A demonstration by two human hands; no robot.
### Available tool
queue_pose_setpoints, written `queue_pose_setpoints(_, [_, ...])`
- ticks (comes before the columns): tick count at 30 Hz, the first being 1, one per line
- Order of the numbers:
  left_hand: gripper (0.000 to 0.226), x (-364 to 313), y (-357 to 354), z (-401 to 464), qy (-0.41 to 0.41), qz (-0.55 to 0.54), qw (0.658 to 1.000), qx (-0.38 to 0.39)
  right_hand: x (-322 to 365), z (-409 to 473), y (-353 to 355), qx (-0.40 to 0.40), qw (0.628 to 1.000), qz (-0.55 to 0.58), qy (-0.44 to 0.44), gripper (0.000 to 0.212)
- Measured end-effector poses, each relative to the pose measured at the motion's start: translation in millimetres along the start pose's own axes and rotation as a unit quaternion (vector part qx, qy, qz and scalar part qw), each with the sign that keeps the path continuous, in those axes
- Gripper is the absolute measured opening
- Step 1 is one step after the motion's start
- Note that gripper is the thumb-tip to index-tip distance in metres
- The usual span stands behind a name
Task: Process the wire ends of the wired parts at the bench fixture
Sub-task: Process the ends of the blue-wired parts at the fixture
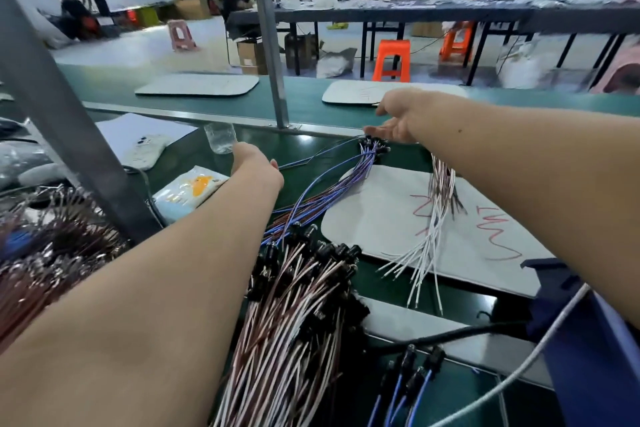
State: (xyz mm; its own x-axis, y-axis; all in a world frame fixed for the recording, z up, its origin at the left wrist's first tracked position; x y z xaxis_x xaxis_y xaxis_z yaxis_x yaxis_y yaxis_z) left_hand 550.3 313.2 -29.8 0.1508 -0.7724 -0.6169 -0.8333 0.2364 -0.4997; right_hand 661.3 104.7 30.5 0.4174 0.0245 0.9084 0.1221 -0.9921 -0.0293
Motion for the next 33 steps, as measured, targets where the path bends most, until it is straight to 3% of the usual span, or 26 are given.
queue_pose_setpoints(2, [0.031, -2, -1, -14, -0.034, 0.014, 0.999, -0.005, -1, -10, 20, -0.026, 0.999, -0.020, -0.014, 0.047])
queue_pose_setpoints(6, [0.035, -3, -7, -68, -0.061, -0.029, 0.998, -0.018, 3, -49, 57, -0.041, 0.998, -0.049, 0.003, 0.034])
queue_pose_setpoints(12, [0.018, 14, -2, -215, -0.144, 0.017, 0.983, 0.109, -10, -158, 100, -0.046, 0.995, -0.082, 0.028, 0.026])
queue_pose_setpoints(15, [0.013, 40, 30, -277, -0.184, 0.083, 0.958, 0.205, -20, -240, 106, -0.024, 0.989, -0.110, 0.095, 0.017])
queue_pose_setpoints(19, [0.017, 91, 104, -327, -0.239, 0.243, 0.889, 0.304, -60, -365, 116, -0.001, 0.956, -0.148, 0.252, 0.005])
queue_pose_setpoints(21, [0.016, 105, 141, -328, -0.291, 0.349, 0.843, 0.287, -101, -414, 120, 0.013, 0.947, -0.154, 0.281, 0.006])
queue_pose_setpoints(23, [0.013, 113, 171, -320, -0.334, 0.477, 0.774, 0.250, -148, -440, 124, 0.003, 0.945, -0.167, 0.281, 0.013])
queue_pose_setpoints(26, [0.010, 121, 201, -312, -0.393, 0.636, 0.628, 0.218, -221, -449, 133, -0.027, 0.948, -0.208, 0.238, 0.018])
queue_pose_setpoints(29, [0.015, 138, 210, -315, -0.460, 0.717, 0.469, 0.232, -273, -434, 142, -0.065, 0.935, -0.284, 0.204, 0.019])
queue_pose_setpoints(31, [0.018, 153, 211, -320, -0.487, 0.744, 0.388, 0.241, -292, -425, 147, -0.082, 0.922, -0.320, 0.199, 0.015])
queue_pose_setpoints(33, [0.021, 164, 210, -321, -0.492, 0.772, 0.331, 0.228, -299, -417, 151, -0.086, 0.919, -0.325, 0.205, 0.012])
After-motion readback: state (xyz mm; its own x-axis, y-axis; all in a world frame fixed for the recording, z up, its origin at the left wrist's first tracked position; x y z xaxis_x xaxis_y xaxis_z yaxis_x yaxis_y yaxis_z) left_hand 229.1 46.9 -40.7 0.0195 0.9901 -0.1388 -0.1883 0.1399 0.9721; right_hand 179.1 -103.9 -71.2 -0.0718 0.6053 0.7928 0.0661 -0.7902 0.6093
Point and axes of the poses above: each hand's wrist, its own z-axis towards the middle knuckle, its own y-axis out of the back of the hand, x = y × z, the point moved 5 cm from there along z, towards the middle knuckle
